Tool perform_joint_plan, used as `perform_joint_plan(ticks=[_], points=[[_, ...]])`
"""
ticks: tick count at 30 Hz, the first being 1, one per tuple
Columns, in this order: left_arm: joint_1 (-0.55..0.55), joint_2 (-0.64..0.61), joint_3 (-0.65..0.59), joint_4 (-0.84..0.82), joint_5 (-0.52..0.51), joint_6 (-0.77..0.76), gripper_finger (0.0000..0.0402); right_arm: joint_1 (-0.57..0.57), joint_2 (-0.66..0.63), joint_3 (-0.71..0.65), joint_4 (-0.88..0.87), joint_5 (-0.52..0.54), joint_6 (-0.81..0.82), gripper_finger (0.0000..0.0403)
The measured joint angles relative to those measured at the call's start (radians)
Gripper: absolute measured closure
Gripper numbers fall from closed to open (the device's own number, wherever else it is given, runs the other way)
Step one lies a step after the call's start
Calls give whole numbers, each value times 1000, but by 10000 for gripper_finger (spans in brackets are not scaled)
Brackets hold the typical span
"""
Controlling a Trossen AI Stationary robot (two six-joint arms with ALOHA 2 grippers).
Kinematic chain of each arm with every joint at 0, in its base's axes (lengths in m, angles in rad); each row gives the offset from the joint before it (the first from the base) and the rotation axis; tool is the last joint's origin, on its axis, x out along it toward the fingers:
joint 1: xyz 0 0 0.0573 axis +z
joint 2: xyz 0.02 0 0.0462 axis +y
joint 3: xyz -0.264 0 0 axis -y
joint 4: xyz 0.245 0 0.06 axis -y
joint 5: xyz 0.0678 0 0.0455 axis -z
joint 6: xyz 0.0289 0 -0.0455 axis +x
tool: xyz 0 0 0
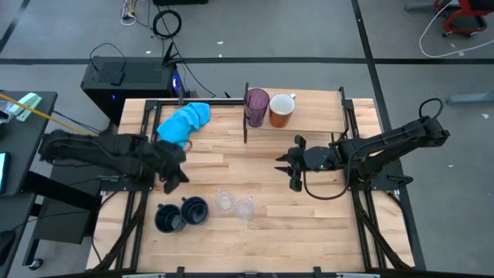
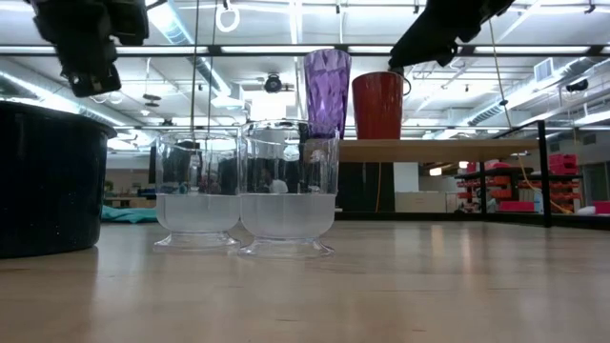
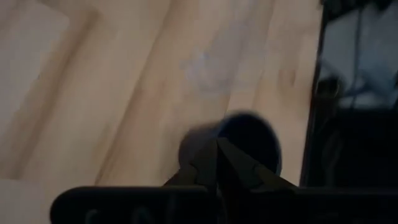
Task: Stack small to large cups/mugs on shelf
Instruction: Move the right black mug to the middle of the table
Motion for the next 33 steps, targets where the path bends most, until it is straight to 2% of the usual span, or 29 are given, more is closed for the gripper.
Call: perform_joint_plan(ticks=[6, 13, 20, 25, 33], points=[[-144, 144, 45, -9, -47, 11, 368, 0, 0, 0, -1, 1, -5, 266], [-219, 318, 89, -26, -69, -4, 299, 0, 0, 0, 4, 12, -7, 266], [-263, 471, 211, -89, -80, 42, 238, 0, 0, 0, 12, 14, -10, 266], [-274, 571, 258, -214, -161, 43, 236, 0, 0, 0, 12, 14, -10, 266], [-274, 681, 253, -212, -168, 88, 251, 0, 0, 0, 14, 14, -9, 266]])
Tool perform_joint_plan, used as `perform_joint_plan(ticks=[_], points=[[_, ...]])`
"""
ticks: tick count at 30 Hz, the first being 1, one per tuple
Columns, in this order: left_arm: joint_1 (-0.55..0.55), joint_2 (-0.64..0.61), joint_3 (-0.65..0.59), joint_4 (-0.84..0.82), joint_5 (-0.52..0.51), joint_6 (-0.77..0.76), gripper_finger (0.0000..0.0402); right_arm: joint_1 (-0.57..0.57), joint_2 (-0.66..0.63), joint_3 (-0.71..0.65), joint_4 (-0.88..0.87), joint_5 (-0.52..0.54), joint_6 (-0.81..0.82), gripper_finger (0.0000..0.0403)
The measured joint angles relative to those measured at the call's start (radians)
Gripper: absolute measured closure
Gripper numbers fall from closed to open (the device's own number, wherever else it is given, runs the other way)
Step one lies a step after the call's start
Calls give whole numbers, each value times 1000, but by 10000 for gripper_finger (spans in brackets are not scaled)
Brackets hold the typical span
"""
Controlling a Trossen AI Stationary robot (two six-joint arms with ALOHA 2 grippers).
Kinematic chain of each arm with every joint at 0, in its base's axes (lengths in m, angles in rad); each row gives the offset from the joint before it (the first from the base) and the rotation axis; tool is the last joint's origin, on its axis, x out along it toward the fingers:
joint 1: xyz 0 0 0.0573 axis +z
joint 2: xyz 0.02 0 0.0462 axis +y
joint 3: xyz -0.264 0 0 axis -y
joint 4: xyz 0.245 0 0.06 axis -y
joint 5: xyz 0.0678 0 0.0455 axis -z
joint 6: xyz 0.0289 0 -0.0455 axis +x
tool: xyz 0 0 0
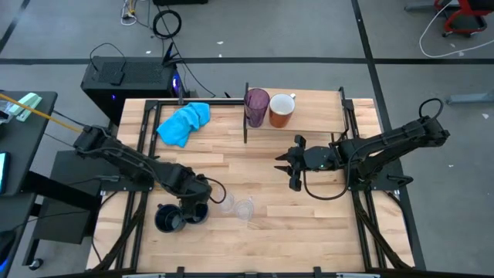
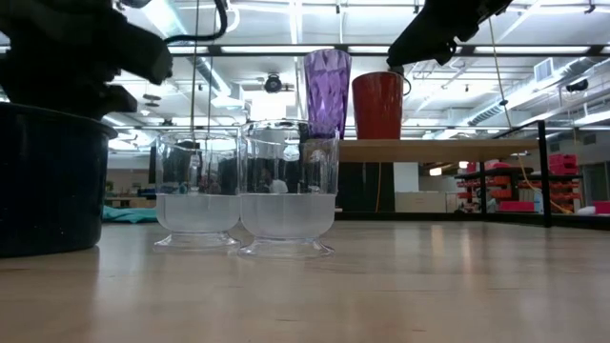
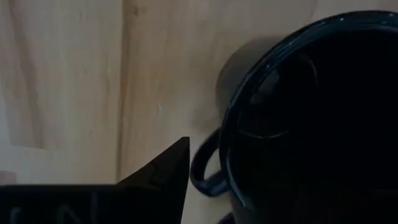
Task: Stack small to large cups/mugs on shelf
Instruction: Move the right black mug to the middle of the table
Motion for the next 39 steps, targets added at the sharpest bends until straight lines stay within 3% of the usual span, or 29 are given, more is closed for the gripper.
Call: perform_joint_plan(ticks=[7, 19, 29, 39], points=[[22, 58, -1, 5, -144, 19, 269, 0, 0, 0, 1, 0, 1, 266], [153, 58, -2, 13, -288, 143, 292, 0, 0, 0, 26, 0, -7, 266], [304, 58, -2, 233, -329, 466, 298, 0, 0, 0, 25, 0, -9, 266], [339, 57, -2, 559, -327, 830, 312, 0, 0, 0, 23, 0, -2, 266]])
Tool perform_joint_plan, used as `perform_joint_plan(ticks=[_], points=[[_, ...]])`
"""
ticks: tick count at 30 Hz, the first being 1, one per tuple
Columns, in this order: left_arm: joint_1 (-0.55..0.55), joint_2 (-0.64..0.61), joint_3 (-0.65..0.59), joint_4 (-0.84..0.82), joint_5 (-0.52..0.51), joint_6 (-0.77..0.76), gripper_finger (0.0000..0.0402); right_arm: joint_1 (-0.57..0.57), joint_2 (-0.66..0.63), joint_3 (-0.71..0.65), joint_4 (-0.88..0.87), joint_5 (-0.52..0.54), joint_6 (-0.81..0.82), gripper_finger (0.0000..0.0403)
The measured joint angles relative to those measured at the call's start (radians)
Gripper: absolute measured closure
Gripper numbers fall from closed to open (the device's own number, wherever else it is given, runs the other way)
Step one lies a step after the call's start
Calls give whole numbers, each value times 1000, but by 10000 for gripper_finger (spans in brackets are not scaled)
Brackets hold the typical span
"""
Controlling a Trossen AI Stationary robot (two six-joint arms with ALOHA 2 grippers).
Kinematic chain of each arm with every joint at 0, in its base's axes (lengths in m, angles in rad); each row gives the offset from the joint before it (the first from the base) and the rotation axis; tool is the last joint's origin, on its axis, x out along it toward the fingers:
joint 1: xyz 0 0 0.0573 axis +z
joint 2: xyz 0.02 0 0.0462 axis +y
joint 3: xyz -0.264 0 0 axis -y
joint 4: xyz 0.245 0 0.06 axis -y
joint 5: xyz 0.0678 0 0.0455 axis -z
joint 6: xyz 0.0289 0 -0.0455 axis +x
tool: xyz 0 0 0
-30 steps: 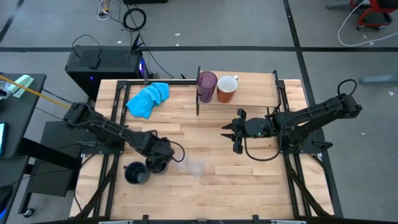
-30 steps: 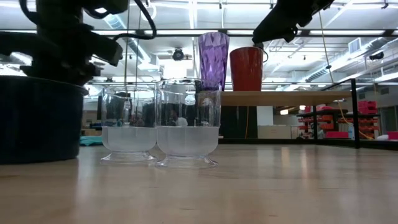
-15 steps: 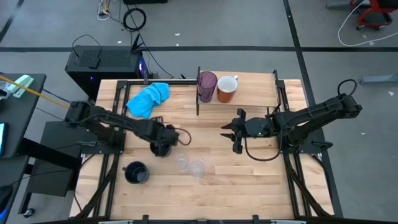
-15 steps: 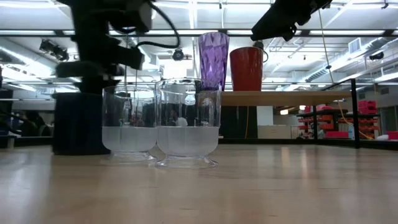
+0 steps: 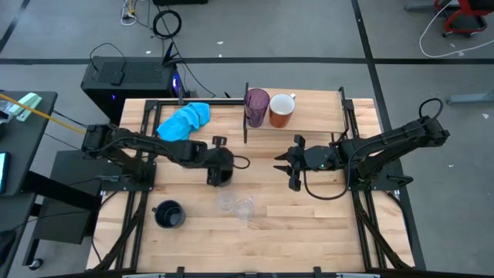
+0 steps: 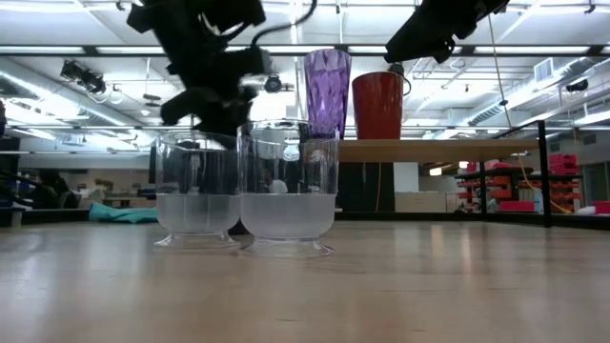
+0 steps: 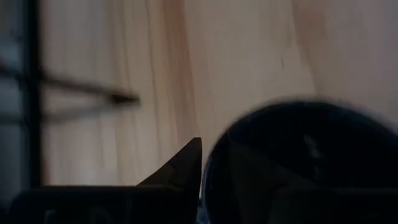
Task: Stack small to large cups/mugs on shelf
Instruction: Move the right black mug to the middle of the table, then move the left black mug to the middle of the table
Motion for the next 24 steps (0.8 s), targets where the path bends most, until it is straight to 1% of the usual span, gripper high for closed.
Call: perform_joint_plan(ticks=[3, 7, 9, 11, 12, 13, 15, 17, 19, 21, 24], points=[[-1, 0, 0, 89, 4, 65, 318, 0, 0, 0, -4, 0, 15, 266], [0, 0, 0, 143, 7, 89, 326, 0, 0, 0, -6, 0, 28, 266], [-4, -5, 11, 113, -3, 43, 329, 0, 0, 0, -12, 0, 29, 266], [-8, -19, 49, 22, -2, -31, 333, 0, 0, 0, -13, 0, 31, 266], [-8, -23, 84, -43, 16, -66, 335, 0, 0, 0, -14, -1, 37, 266], [-9, -33, 115, -135, 61, -99, 337, 0, 0, 0, -18, -1, 43, 266], [-12, -42, 179, -331, 197, -160, 341, 0, 0, 0, -23, 0, 51, 266], [-25, -42, 235, -452, 353, -231, 344, 0, 0, 0, -33, 0, 56, 266], [-52, -54, 263, -575, 473, -302, 348, 0, 0, 0, -34, -1, 56, 266], [-93, -58, 270, -629, 530, -369, 351, 0, 0, 0, -36, 0, 56, 266], [-172, -71, 238, -719, 536, -457, 354, 1, 0, 0, -36, -1, 56, 266]])
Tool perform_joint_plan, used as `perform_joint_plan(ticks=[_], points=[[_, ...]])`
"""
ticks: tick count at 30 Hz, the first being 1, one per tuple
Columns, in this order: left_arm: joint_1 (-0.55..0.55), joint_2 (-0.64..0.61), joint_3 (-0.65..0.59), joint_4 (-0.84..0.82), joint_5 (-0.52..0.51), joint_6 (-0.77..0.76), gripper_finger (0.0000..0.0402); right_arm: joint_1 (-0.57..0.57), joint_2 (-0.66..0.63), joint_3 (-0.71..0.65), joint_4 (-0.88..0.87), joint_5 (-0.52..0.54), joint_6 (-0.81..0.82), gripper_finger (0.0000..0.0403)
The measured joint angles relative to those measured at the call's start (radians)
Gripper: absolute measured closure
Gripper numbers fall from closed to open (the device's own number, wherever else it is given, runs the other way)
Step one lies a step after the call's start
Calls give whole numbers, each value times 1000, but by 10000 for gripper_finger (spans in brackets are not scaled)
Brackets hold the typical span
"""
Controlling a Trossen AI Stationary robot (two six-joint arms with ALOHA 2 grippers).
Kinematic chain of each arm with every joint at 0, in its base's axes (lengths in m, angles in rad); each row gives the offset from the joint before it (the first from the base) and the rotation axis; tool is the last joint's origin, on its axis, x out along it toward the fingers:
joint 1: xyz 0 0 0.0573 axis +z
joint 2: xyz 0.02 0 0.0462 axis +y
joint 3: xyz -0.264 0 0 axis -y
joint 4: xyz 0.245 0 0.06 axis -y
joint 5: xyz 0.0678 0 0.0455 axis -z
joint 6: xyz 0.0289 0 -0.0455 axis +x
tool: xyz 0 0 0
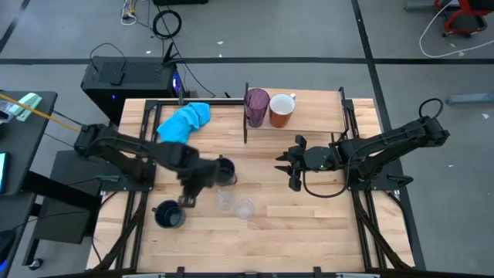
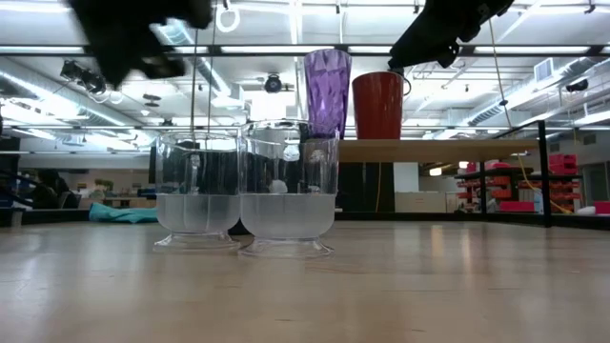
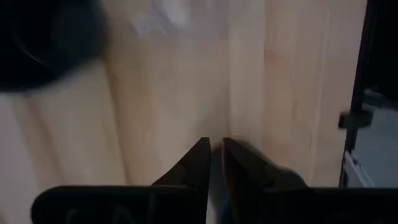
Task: Stack small to large cups/mugs on shelf
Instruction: Move the left black mug to the middle of the table
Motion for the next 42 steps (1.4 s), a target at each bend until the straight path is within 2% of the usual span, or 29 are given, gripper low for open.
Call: perform_joint_plan(ticks=[6, 12, 17, 20, 25, 35, 39, 42], points=[[-170, -9, -116, -40, 1, -169, 363, 0, 0, 0, 1, 0, -1, 266], [-294, -11, -150, -61, 23, -312, 382, 0, 0, 0, 3, 0, -2, 266], [-374, -12, -170, -20, -73, -414, 393, 0, 0, 0, 9, 0, -2, 266], [-395, -12, -218, -3, -78, -443, 390, 0, 0, 0, 10, 0, -3, 266], [-377, -12, -299, 18, -130, -441, 377, 0, 0, 0, 10, 0, -3, 266], [-263, -12, -319, 47, -515, -310, 395, 0, 0, 0, 47, 0, -17, 266], [-204, -12, -319, 82, -604, -240, 382, 0, 0, 0, 47, 0, -24, 266], [-155, -12, -319, 142, -634, -178, 375, 0, 0, 0, 47, 0, -27, 266]])
